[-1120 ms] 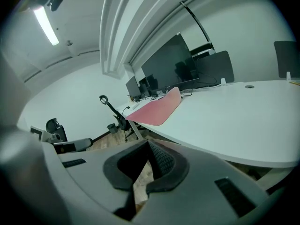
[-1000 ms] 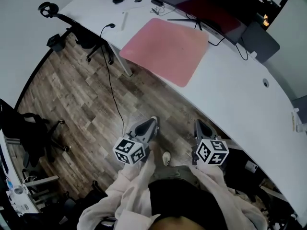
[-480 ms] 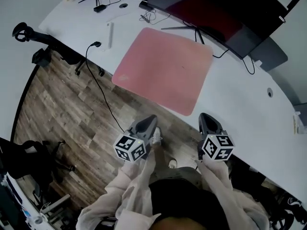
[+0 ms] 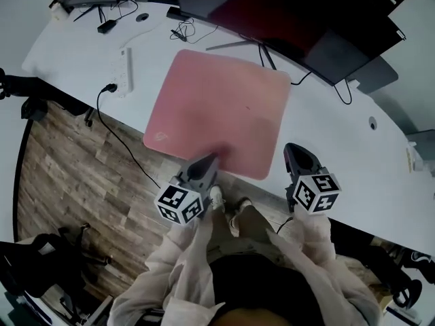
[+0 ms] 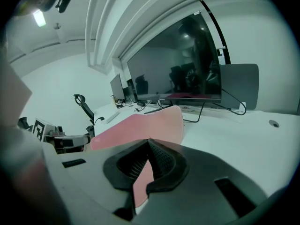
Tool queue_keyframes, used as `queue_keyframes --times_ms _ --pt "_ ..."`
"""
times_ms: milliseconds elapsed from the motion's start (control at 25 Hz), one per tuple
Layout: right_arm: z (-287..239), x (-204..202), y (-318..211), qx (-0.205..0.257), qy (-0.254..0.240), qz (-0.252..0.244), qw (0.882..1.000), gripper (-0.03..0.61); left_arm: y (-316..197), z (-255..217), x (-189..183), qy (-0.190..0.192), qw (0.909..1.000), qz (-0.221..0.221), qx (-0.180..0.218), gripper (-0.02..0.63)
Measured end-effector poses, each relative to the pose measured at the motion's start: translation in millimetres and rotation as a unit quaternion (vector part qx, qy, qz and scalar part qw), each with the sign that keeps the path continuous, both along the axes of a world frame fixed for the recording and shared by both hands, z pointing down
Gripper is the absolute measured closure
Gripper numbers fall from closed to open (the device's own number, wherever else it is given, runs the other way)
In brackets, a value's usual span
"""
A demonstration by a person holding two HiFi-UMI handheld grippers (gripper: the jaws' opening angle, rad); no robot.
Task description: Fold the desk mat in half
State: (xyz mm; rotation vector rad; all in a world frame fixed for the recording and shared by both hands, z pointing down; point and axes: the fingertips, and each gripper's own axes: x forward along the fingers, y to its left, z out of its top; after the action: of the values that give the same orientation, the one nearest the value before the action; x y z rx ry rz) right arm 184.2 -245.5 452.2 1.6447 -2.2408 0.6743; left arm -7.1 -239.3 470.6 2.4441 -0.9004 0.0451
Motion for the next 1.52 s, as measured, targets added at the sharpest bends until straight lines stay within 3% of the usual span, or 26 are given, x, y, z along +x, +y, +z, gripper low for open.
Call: queue_keyframes --times_ms 200,480,720,880,1040,1280,1520 --pt "-3 12 -45 0.004 0.009 -0.027 1.0 0.565 -30 -1 13 0.0 1.0 -0.001 0.0 0.571" --pt "1 50 -131 0.008 0.014 -0.037 0.999 0.555 -76 2 21 -0.015 0.999 -0.04 -0.012 0.571" --pt "45 76 -187 -0.021 -0.004 -0.036 0.999 0.382 -111 18 27 -0.033 0.9962 -0.075 -0.03 0.571" --pt "65 75 -214 -0.029 -0.035 -0.049 0.998 0.339 -129 22 28 -0.03 0.9942 -0.097 -0.036 0.571" --pt "65 73 -233 0.002 -0.06 -0.036 0.998 0.354 -136 28 23 -0.03 0.9917 -0.117 -0.045 0.571" --pt "58 61 -234 0.022 -0.079 -0.027 0.996 0.523 -133 35 11 -0.023 0.99 -0.131 -0.048 0.571" --pt "37 39 -220 0.039 -0.055 -0.032 0.997 0.546 -119 27 -7 -0.013 0.9916 -0.123 -0.036 0.571"
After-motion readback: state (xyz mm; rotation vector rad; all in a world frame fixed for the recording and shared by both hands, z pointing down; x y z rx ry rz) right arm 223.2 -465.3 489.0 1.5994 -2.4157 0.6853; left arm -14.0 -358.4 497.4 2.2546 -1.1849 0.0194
